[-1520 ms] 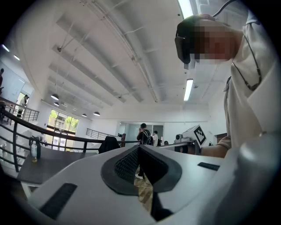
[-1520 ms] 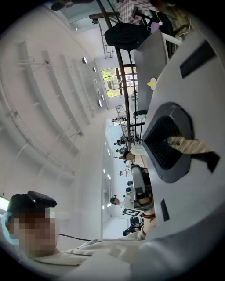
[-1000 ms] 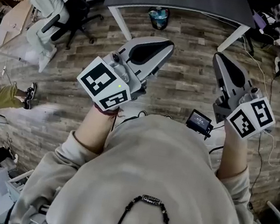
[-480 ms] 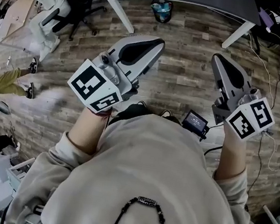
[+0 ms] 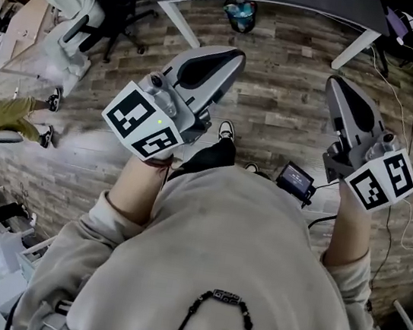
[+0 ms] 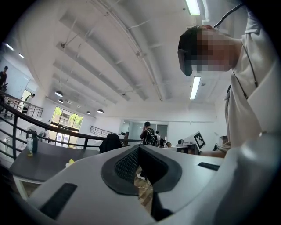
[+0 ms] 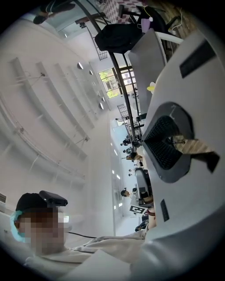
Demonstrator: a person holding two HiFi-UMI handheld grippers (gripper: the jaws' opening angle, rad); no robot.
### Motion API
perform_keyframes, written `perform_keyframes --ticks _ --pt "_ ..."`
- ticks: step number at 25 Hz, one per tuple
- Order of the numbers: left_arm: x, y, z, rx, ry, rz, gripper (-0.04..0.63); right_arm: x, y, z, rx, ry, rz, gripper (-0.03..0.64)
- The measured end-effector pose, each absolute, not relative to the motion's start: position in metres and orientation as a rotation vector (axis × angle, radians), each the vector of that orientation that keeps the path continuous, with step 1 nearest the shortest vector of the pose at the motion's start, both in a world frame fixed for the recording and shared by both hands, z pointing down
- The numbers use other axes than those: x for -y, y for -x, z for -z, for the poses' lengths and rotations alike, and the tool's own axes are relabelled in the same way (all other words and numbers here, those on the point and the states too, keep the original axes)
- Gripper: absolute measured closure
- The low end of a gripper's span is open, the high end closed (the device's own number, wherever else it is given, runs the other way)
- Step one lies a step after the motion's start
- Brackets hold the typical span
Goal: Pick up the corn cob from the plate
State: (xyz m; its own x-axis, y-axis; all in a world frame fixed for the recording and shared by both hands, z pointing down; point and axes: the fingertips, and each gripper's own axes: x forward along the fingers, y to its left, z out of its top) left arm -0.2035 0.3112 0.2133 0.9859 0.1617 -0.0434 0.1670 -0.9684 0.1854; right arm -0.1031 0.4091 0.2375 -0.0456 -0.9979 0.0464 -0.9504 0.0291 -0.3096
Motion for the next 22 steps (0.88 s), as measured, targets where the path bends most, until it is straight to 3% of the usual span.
perform_keyframes --ticks 22 --pt "-0.161 0.156 -0.237 -0.534 -2.841 -0.118 0.594 -0.247 0.064 -0.218 -2.054 2.162 0.403 0.601"
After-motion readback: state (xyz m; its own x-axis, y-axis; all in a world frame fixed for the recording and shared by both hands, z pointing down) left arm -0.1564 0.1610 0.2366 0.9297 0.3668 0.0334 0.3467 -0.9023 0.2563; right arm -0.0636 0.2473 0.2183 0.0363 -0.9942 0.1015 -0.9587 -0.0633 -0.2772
